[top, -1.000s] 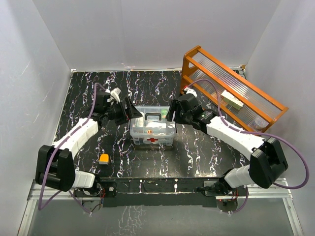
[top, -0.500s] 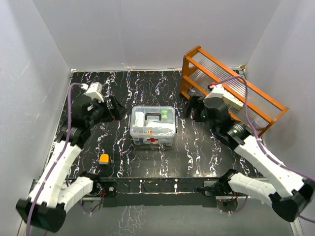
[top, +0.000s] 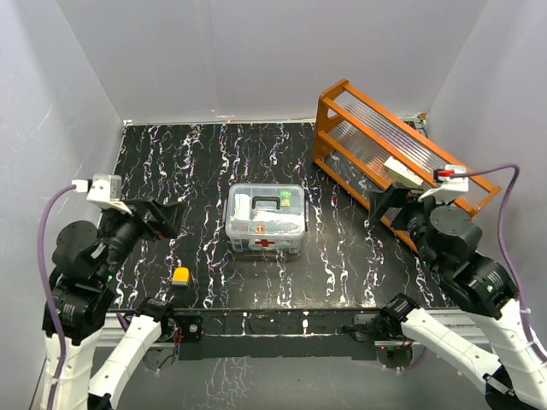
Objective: Organize the medicine kit
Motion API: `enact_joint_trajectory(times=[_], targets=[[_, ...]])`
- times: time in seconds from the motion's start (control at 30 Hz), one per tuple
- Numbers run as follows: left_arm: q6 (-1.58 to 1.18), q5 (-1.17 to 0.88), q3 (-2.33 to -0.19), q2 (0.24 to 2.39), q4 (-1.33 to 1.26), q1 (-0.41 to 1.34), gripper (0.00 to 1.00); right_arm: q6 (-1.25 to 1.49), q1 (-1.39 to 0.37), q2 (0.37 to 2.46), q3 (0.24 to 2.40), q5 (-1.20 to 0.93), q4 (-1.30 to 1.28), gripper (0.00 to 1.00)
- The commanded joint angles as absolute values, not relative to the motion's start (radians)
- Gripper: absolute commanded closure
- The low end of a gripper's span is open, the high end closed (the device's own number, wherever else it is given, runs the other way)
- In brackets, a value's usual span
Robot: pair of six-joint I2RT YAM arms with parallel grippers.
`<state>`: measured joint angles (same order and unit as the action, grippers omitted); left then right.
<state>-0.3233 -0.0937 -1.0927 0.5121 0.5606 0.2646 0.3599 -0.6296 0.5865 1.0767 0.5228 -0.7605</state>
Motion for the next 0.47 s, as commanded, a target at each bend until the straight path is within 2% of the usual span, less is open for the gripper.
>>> enact_joint_trajectory(times=[0.0,0.43], targets=[[-0.304,-0.102,-1.203,0.489,0.670,0.266,0.01,0.338,-0.627,0.545,1.134,0.578,-0.792,0.02],[-0.284,-0.052,-1.225,0.427,0.705,0.266,0.01,0.363,-0.626,0.425,1.130,0.597,-0.752,0.02]])
